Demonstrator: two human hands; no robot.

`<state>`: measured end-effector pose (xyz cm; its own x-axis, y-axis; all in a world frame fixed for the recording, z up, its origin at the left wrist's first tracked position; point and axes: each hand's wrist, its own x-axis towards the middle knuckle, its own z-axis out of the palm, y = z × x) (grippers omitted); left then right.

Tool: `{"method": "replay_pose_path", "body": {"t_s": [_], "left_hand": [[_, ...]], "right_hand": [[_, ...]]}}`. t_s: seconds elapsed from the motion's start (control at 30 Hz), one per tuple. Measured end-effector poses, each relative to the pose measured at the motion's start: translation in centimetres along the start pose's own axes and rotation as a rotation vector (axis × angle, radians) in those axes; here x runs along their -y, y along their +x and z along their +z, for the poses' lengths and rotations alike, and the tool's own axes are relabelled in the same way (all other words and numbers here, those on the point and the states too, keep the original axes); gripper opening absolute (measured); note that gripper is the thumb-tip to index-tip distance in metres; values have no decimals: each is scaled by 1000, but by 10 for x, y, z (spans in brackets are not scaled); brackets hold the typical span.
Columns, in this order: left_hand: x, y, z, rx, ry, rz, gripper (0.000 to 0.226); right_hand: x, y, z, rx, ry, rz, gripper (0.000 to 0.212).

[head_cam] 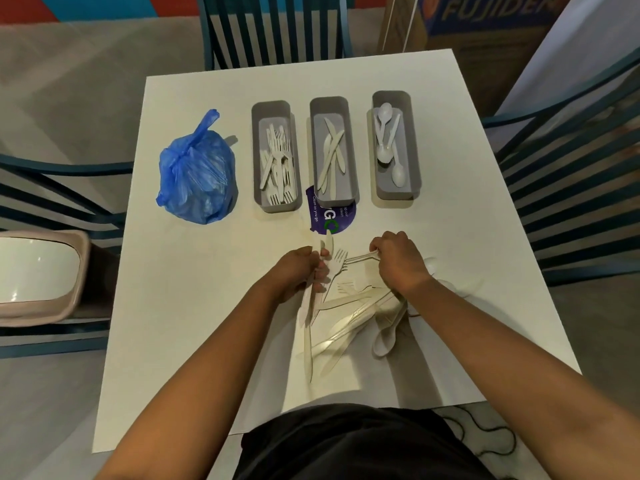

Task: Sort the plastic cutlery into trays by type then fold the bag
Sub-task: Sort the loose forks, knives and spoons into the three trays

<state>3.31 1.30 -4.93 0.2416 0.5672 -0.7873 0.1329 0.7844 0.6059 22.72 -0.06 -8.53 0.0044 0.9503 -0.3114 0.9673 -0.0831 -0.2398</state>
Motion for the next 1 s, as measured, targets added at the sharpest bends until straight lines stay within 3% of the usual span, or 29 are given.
{"method": "replay_pose_path", "body": {"t_s": [0.33,0.5,0.63,0.73,0.87,1.0], "left_hand": [[-3,-4,5,22,-118,-25,22],[-5,1,4,-58,-57,2,24],[-10,4,4,-23,-118,19,31],[-17,3,9,-31,-190,50,22],[-25,4,10,-153,-185,105,14],[-29,10,3,-267,-134,184,21]], "right_hand": [[-19,0,-14,-331,-118,-4,37],[-30,-1,-25,-360,-22,89,39],[-39,2,-29,-366,148,182,34],[-34,3,-33,-359,454,172,24],[-9,7,-41,-266,714,108,25],[18,14,-47,-186,807,35,36]]}}
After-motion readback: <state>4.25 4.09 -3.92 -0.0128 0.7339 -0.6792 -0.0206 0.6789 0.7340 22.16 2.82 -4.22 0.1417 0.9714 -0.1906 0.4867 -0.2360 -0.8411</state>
